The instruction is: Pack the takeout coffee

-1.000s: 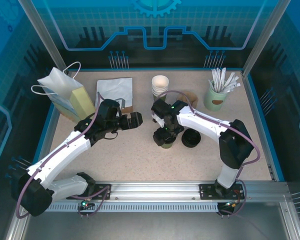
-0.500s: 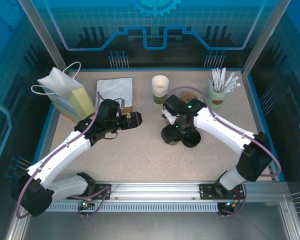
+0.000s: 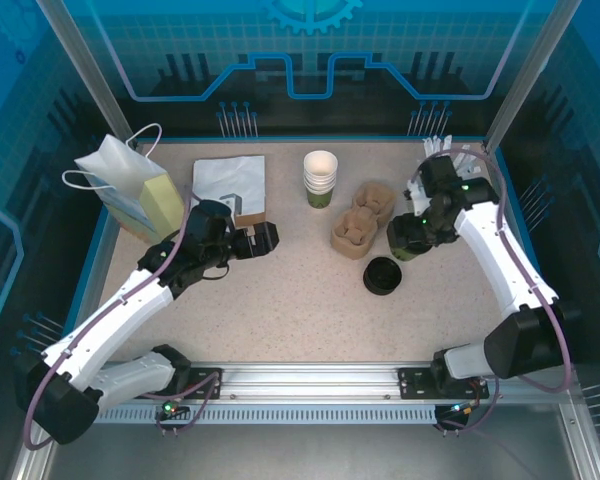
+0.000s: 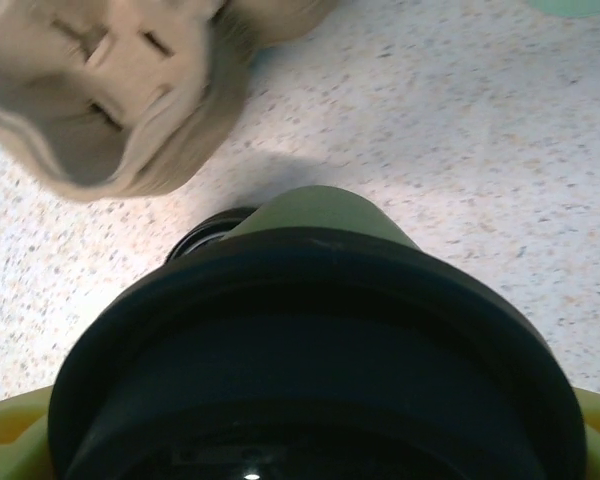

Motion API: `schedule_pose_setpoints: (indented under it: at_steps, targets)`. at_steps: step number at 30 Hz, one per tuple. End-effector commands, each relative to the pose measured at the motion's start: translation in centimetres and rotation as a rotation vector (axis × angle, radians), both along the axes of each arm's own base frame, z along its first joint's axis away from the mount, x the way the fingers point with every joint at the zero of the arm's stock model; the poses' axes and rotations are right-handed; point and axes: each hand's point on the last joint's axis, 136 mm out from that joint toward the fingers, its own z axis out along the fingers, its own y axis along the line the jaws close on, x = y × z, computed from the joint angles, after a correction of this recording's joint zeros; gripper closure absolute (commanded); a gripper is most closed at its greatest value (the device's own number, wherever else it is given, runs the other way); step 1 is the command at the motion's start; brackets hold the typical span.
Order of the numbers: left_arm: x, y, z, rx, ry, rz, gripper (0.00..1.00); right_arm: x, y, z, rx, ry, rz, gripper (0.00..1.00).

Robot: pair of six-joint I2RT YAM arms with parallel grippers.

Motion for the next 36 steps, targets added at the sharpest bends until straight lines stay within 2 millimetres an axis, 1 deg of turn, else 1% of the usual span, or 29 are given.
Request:
schedule_pose_setpoints:
  at_steps: [1, 4, 8, 11, 15, 19, 25, 31, 36]
  targets:
    - [-0.3, 1.0, -0.6, 0.036, 0.005, 0.017, 0.01, 2.1, -0.7, 0.4, 0.023, -0.018, 0.012, 0.17]
    - [-0.3, 1.1, -0.6, 0.038, 0.007, 0.017, 0.01, 3.8, -1.4, -0.3, 0.015, -0.018, -0.011, 0.17]
    - [-0.4, 1.1, -0.7, 0.042, 0.008, 0.015, 0.01, 5.7, -1.7, -1.8, 0.012, 0.001, -0.024, 0.17]
    - [-0.4, 1.1, -0.6, 0.043, 0.008, 0.014, 0.01, 6.8, -1.8, -3.2, 0.000, 0.023, -0.025, 0.17]
    - [-0.4, 1.1, -0.5, 0.038, 0.008, 0.015, 0.01, 7.7, -2.2, -5.0, -0.012, 0.054, -0.028, 0.16]
    - [-0.4, 1.1, -0.5, 0.037, 0.009, 0.017, 0.01, 8.1, -2.2, -6.6, -0.015, 0.092, -0.027, 0.16]
    - [-0.3, 1.1, -0.4, 0.039, 0.007, 0.017, 0.01, 8.1, -2.4, -8.1, -0.017, 0.121, -0.034, 0.14]
    - [-0.1, 0.9, 0.0, 0.043, 0.005, 0.012, 0.01, 7.7, -2.4, -8.9, -0.007, 0.147, -0.043, 0.10]
    - [0.1, 0.8, 0.3, 0.042, 0.003, 0.010, 0.01, 7.5, -2.4, -8.6, 0.000, 0.148, -0.045, 0.04]
